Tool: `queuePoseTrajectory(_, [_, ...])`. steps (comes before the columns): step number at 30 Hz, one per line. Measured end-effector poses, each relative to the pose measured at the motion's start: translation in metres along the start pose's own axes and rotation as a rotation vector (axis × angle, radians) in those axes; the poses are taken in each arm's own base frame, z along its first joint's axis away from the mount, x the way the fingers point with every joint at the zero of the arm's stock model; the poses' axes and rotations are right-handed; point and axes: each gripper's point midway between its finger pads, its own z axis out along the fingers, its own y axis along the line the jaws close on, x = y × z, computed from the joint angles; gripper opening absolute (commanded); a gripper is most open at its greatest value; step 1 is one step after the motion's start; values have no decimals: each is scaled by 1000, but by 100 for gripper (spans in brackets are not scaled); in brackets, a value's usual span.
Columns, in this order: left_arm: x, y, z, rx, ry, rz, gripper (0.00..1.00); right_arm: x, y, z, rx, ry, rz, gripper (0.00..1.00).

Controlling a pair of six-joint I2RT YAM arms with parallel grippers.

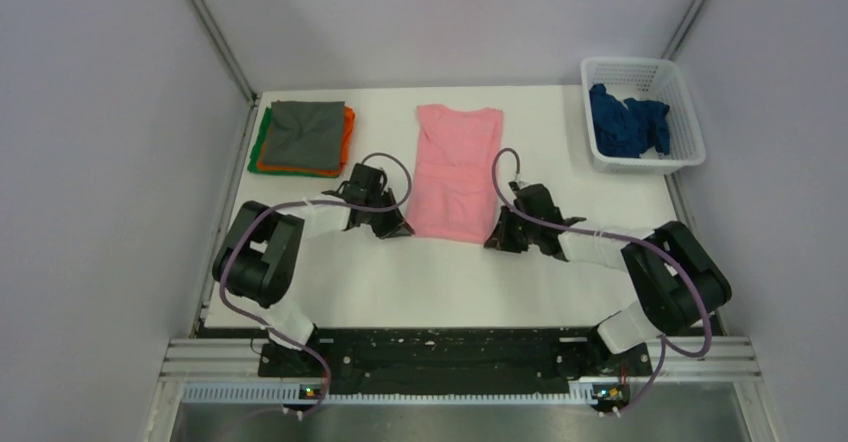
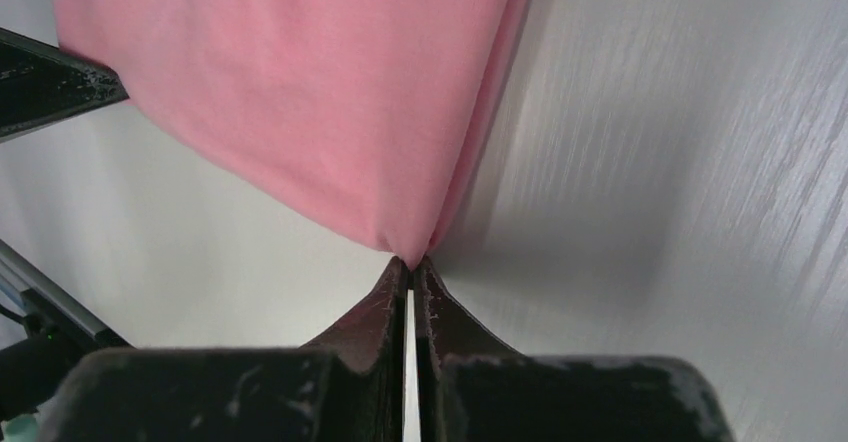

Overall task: Fold and stack the t-shirts
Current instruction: Grab one side of the 2/3 rectangular tshirt with both arms

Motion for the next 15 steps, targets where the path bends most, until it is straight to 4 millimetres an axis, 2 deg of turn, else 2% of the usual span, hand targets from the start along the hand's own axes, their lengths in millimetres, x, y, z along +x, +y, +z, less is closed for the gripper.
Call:
queuePoseTrajectory(3, [13, 11, -11, -14, -8, -4, 0, 13, 1, -8, -15, 30, -10, 0])
queuePoseTrajectory(8, [59, 30, -43, -45, 28, -12, 0, 51, 19, -38, -96, 120, -48, 0])
queuePoseTrajectory(11, [82, 24, -67, -34, 33, 19, 0, 68, 41, -65, -184, 154, -95, 0])
queuePoseTrajectory(15, [97, 0, -104, 51, -17, 64, 0, 75, 64, -99, -296, 153, -130, 0])
